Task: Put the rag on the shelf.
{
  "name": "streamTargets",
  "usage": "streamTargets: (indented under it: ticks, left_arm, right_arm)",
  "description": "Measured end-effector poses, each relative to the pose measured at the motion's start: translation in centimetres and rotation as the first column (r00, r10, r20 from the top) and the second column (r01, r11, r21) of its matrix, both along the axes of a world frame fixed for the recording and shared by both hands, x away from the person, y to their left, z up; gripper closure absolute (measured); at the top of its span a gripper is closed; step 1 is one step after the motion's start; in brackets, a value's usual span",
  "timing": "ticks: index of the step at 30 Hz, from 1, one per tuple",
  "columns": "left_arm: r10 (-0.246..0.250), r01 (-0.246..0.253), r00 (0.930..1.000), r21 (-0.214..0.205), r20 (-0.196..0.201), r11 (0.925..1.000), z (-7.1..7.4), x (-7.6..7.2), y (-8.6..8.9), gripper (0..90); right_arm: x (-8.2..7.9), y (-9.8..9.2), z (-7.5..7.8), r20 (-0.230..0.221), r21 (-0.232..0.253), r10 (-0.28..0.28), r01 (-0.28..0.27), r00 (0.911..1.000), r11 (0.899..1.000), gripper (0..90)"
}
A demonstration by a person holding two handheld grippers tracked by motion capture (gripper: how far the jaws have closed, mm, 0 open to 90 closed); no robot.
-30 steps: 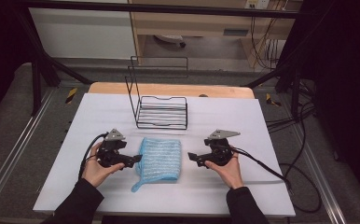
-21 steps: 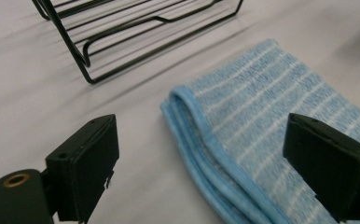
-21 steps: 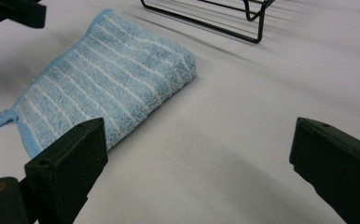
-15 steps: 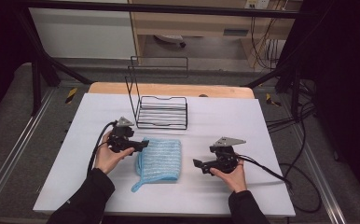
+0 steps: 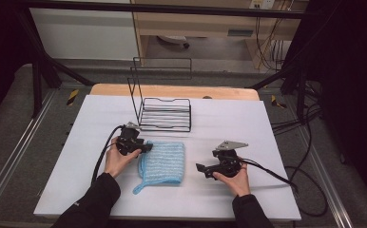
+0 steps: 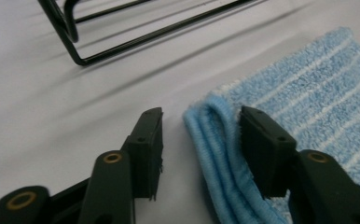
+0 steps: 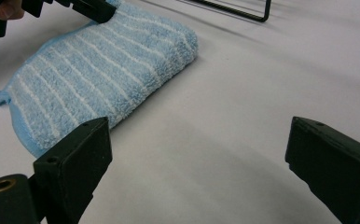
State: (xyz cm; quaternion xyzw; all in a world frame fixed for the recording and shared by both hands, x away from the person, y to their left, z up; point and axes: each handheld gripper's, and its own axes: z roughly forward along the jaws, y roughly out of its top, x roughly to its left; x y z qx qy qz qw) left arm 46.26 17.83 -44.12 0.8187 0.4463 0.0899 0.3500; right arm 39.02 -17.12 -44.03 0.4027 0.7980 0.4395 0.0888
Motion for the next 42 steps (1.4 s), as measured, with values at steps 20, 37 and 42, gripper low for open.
streamTargets:
  ticks: [20,37,42]
  left_arm:
    - [-0.013,0.012,0.9997,-0.023,-0.019,0.9997,-0.3,-0.5,-0.3,73.1]
    - [-0.027,0.027,0.9996,-0.016,0.012,0.9995,-0.4,-0.7,-0.3,73.2]
    - [-0.026,0.026,0.9996,-0.015,0.014,0.9995,-0.4,-0.7,-0.3,73.2]
  right_arm:
    - [0.8,0.3,0.6,0.003,0.057,-0.021,0.021,0.9998,0.998,8.0]
    - [5.1,6.4,0.9,0.002,0.033,-0.055,0.055,0.9985,0.998,7.9]
    - [6.2,7.4,-0.1,-0.018,0.014,-0.07,0.07,0.9974,0.997,17.2]
